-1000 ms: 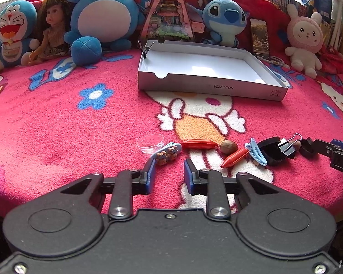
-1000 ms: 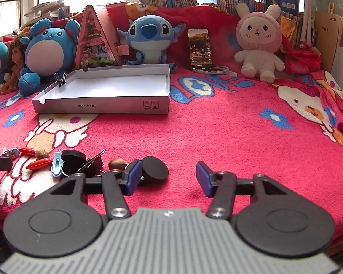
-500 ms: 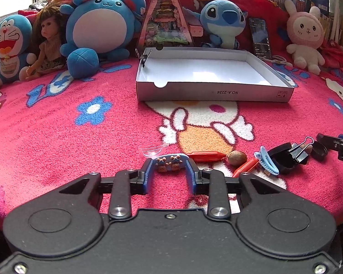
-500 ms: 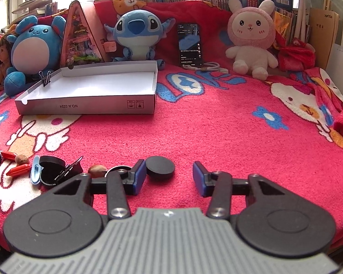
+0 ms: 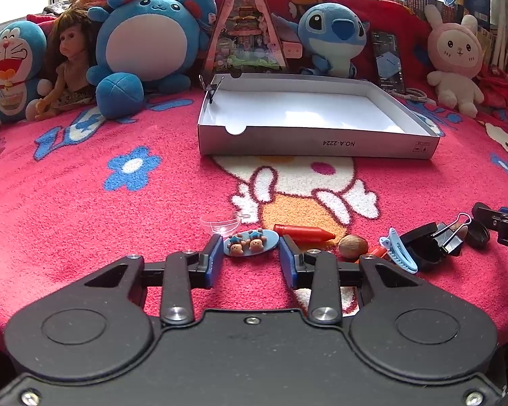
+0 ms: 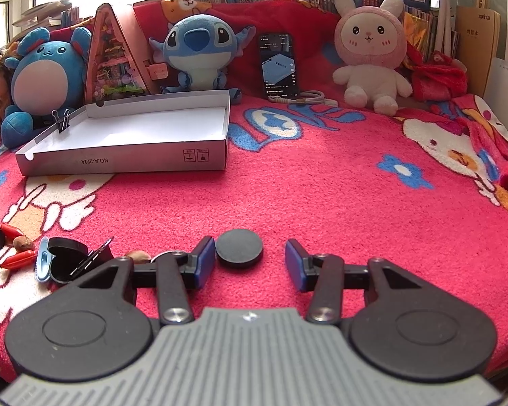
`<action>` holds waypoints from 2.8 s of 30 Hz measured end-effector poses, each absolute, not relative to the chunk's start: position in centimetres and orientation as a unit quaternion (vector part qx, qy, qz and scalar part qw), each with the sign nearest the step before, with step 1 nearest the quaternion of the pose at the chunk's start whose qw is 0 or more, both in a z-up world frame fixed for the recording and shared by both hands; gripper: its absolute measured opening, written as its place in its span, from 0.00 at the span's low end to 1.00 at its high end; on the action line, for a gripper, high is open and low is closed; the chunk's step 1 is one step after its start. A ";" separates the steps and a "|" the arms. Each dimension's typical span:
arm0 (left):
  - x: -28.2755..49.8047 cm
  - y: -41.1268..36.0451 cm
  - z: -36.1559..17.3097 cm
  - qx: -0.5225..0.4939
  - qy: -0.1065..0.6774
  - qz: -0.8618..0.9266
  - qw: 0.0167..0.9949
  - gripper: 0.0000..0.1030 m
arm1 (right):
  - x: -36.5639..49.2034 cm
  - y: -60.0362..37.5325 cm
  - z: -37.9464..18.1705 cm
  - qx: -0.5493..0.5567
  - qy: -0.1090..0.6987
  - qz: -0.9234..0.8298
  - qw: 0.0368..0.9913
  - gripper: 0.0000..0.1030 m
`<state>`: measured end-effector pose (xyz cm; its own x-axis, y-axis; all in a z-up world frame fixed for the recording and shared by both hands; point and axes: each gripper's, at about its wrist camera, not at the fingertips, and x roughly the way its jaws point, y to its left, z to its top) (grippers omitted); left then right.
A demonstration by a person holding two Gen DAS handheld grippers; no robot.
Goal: Organize rigid objects
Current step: 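Grasp the blue cartoon eraser with the left tool while the right tool grasps the black lid, then carry the eraser and black lid into the white box with both tools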
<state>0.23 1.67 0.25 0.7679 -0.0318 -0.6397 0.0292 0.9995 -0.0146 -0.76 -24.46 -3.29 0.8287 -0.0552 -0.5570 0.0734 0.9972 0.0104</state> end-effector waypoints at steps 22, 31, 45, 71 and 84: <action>5.4 1.9 5.5 -0.025 0.313 -0.052 0.948 0.30 | 3.0 -23.4 0.2 0.025 0.294 0.017 0.955 0.35; 11.6 1.3 6.7 -0.039 0.335 -0.075 0.938 0.30 | 8.2 -23.6 1.9 0.085 0.322 0.048 0.942 0.35; 20.8 0.1 4.2 -0.027 0.409 -0.060 0.910 0.30 | 16.7 -21.5 2.1 0.062 0.377 0.078 0.921 0.35; 22.9 -2.0 2.0 0.028 0.414 -0.034 0.909 0.30 | 20.8 -19.0 -0.6 0.012 0.417 0.060 0.907 0.35; 22.9 -2.1 2.0 0.025 0.414 -0.029 0.910 0.32 | 20.5 -19.0 -0.5 0.009 0.409 0.062 0.910 0.40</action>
